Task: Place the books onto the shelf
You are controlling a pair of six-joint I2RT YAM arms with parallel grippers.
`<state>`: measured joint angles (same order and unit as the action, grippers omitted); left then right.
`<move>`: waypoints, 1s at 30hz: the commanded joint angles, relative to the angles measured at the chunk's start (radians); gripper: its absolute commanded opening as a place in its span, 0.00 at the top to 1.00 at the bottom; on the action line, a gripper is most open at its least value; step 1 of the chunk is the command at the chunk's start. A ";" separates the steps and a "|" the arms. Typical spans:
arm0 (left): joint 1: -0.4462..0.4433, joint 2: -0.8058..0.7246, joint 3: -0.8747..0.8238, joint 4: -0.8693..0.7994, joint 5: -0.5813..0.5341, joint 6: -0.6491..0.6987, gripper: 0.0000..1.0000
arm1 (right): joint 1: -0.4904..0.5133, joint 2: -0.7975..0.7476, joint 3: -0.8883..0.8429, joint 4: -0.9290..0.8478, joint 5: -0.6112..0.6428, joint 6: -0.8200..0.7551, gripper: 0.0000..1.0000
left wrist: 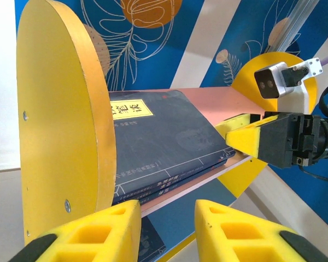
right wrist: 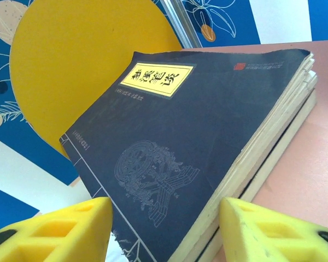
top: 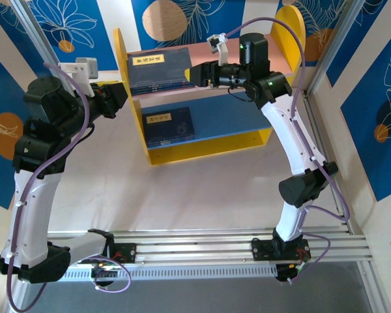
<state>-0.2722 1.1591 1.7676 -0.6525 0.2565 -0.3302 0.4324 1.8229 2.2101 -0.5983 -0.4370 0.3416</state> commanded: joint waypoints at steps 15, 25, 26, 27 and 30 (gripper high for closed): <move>0.005 -0.033 -0.017 -0.001 -0.014 0.030 0.69 | 0.015 0.043 0.062 -0.052 -0.038 -0.012 0.46; 0.004 -0.038 -0.017 -0.006 -0.019 0.034 0.69 | 0.006 0.030 0.058 -0.063 -0.016 -0.017 0.44; 0.006 -0.039 -0.016 -0.007 -0.019 0.034 0.69 | 0.004 0.025 0.054 -0.062 -0.013 -0.017 0.44; 0.005 -0.041 -0.017 -0.008 -0.021 0.036 0.69 | 0.000 0.018 0.048 -0.060 -0.011 -0.018 0.44; 0.005 -0.045 -0.018 -0.012 -0.026 0.039 0.69 | -0.010 -0.009 0.012 -0.035 -0.008 -0.013 0.44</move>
<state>-0.2722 1.1358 1.7519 -0.6575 0.2489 -0.3111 0.4297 1.8465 2.2459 -0.6147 -0.4374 0.3382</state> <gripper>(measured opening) 0.313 0.563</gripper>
